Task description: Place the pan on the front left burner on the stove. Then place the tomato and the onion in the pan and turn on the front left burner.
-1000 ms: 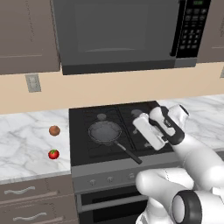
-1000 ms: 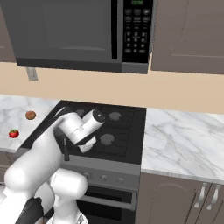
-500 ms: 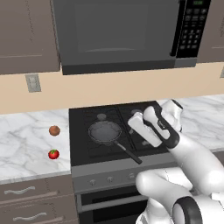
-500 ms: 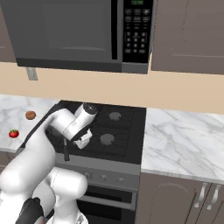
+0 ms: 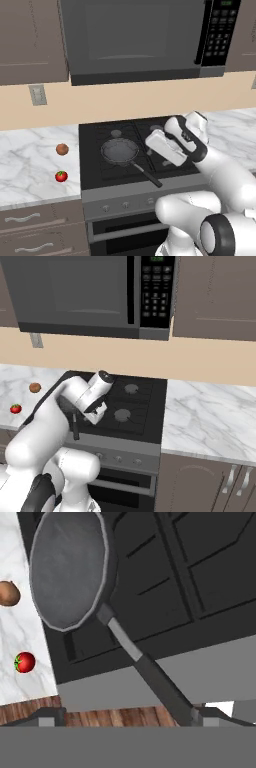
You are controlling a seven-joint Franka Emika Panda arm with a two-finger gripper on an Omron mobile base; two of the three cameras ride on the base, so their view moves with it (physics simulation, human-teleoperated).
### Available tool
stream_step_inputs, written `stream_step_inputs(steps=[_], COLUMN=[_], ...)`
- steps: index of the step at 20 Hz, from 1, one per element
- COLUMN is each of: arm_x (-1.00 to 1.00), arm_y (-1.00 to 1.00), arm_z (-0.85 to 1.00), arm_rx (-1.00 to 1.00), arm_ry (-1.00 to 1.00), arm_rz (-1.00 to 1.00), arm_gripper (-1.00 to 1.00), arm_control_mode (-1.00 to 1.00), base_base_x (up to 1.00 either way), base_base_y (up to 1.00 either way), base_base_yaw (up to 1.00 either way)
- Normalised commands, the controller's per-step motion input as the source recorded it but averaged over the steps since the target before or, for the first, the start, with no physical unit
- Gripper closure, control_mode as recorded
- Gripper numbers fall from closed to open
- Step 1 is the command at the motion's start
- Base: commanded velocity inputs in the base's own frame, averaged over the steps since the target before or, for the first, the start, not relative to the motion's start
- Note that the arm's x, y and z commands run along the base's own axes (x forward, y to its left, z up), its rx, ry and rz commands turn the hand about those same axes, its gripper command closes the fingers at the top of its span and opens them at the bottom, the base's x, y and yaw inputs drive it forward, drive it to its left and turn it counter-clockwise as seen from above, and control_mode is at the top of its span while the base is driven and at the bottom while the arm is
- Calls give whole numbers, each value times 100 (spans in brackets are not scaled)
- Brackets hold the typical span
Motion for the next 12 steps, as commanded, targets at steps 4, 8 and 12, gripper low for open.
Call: stream_step_inputs(steps=[4,8,12], arm_x=[-13,-18,-12], arm_y=[0,0,1], arm_z=[0,0,0], arm_rx=[0,0,-2], arm_ry=[0,-1,-2], arm_rz=[25,26,25], arm_gripper=[-100,-100,-100], arm_control_mode=[-100,-100,-100], base_base_x=[0,0,0], base_base_y=[0,0,0], base_base_yaw=[0,0,0])
